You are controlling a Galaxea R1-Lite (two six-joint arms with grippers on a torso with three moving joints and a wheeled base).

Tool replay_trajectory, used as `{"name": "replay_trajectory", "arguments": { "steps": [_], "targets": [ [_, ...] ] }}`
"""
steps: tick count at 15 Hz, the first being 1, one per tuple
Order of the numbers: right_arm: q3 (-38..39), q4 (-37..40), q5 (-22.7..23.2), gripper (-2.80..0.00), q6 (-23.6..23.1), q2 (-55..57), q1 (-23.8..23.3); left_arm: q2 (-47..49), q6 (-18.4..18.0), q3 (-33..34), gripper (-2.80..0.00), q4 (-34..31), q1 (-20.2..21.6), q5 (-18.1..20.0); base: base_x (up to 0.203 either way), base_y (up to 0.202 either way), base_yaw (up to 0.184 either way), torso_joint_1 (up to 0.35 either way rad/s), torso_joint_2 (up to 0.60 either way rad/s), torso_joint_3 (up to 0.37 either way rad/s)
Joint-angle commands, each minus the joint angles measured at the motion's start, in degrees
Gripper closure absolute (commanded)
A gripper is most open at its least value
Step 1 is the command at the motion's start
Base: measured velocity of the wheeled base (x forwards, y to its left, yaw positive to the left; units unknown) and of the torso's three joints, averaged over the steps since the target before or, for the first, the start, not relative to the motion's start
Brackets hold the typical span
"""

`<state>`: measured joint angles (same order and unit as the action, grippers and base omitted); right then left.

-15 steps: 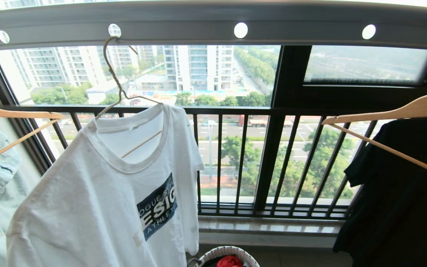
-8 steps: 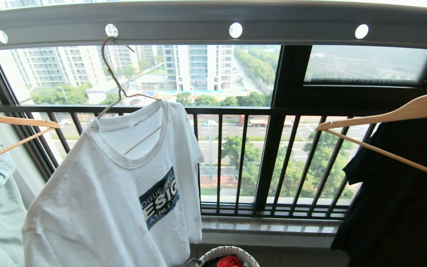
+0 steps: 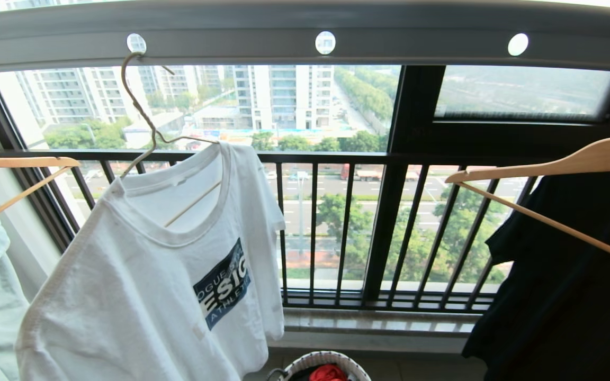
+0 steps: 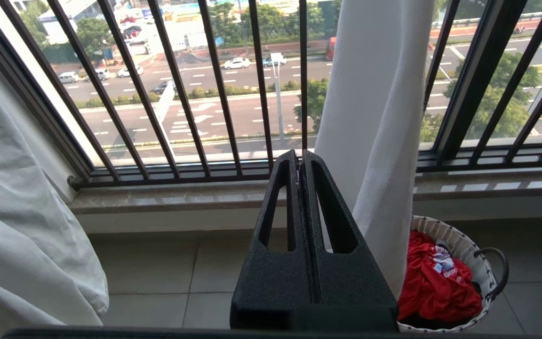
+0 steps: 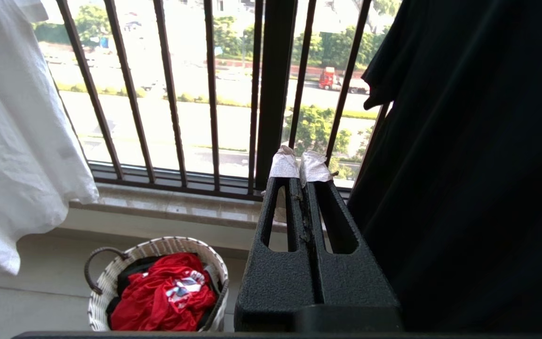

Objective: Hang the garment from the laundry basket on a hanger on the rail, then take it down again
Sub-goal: Take the clothes off the clothes rack

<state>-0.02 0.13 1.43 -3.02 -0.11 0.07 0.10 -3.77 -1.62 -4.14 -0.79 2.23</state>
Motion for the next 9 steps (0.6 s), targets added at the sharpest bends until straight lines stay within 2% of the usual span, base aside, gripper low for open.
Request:
{"name": "replay_trajectory", "arguments": {
  "steps": [1,9],
  "targets": [
    [0.0,0.0,0.0,0.00,0.0,0.1,0.0,-0.1,1.4,0.0,0.00,-0.3,0.0,-0.8,0.000,0.000,0.000,0.000,0.00,0.000],
    [0.0,0.0,0.0,0.00,0.0,0.1,0.0,-0.1,1.8,0.0,0.00,-0.3,0.0,-1.5,0.000,0.000,0.000,0.000,0.00,0.000]
  ]
}}
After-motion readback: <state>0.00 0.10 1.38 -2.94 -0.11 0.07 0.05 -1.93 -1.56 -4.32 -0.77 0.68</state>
